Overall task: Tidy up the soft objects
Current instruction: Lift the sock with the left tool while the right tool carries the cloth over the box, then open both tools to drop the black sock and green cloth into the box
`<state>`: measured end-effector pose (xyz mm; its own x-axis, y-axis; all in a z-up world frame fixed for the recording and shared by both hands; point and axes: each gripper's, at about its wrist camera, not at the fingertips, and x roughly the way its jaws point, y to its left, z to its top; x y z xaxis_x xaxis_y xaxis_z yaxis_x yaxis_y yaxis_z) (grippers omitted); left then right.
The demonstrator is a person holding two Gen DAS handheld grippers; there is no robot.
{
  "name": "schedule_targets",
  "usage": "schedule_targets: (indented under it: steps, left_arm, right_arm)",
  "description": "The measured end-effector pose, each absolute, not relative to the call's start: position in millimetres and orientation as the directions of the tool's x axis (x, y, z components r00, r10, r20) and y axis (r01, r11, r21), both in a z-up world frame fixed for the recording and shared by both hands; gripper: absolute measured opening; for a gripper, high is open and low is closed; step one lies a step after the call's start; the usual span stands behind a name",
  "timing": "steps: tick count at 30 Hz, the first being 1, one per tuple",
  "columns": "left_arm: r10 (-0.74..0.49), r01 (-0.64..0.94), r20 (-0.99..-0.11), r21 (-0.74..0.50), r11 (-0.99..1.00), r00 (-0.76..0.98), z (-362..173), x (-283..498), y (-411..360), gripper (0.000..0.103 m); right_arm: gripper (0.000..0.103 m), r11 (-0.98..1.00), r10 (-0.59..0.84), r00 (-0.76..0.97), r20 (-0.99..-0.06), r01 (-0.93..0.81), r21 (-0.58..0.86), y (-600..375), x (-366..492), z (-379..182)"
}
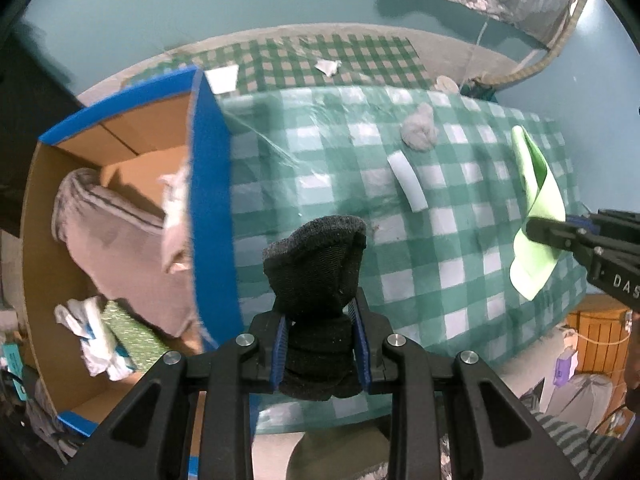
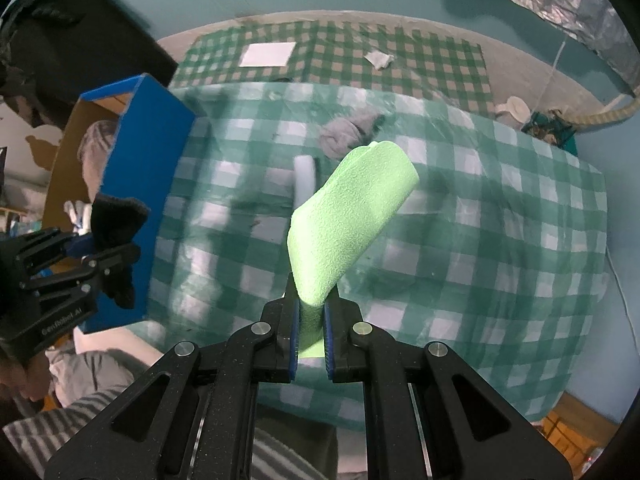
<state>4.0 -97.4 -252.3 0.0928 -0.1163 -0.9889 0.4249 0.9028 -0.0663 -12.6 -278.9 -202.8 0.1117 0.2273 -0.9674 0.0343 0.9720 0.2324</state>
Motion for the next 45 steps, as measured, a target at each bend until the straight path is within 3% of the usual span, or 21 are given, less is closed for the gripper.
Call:
schedule_targets:
  steps: [13,45]
  left_arm:
    - [-0.121,0.31,-0.978,-0.063,0.949,0.172,-212.6,19.4,-44.0,0.028]
    - [-0.057,0.133,-0.973,-0.027,0.991,0.222,-192.8,28.0,75.5,0.028]
  right_arm:
    - [0.009,0.957,0.288,0.157,-0.945,-0.082,0.278,-233.7,9.8,-166.2]
    - [0.009,0.865,0.389,0.126,-0.912,-0.39,0.315,-62.6,65.8,-139.9]
